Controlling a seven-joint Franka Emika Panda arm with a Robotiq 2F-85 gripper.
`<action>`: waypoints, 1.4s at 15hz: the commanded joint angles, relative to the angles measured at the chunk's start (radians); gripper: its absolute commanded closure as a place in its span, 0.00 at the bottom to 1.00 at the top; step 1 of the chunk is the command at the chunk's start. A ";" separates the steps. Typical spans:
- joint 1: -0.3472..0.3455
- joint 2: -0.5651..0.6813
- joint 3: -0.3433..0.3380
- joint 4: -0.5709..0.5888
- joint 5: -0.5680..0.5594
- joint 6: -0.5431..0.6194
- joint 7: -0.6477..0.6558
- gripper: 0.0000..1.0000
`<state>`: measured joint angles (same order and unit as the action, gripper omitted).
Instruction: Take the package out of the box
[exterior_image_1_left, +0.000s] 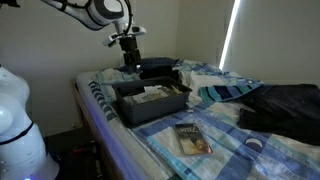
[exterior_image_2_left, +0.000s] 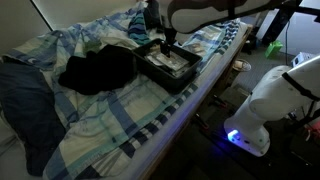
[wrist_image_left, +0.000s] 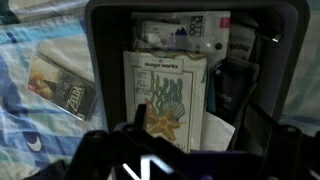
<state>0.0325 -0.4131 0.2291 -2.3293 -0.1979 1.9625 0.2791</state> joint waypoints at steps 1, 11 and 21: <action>0.024 0.014 -0.015 0.002 -0.005 -0.003 -0.011 0.00; 0.031 0.083 0.017 -0.020 -0.064 0.035 0.071 0.00; 0.039 0.197 0.037 -0.052 -0.263 0.050 0.261 0.00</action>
<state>0.0639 -0.2404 0.2668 -2.3701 -0.4172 1.9953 0.4849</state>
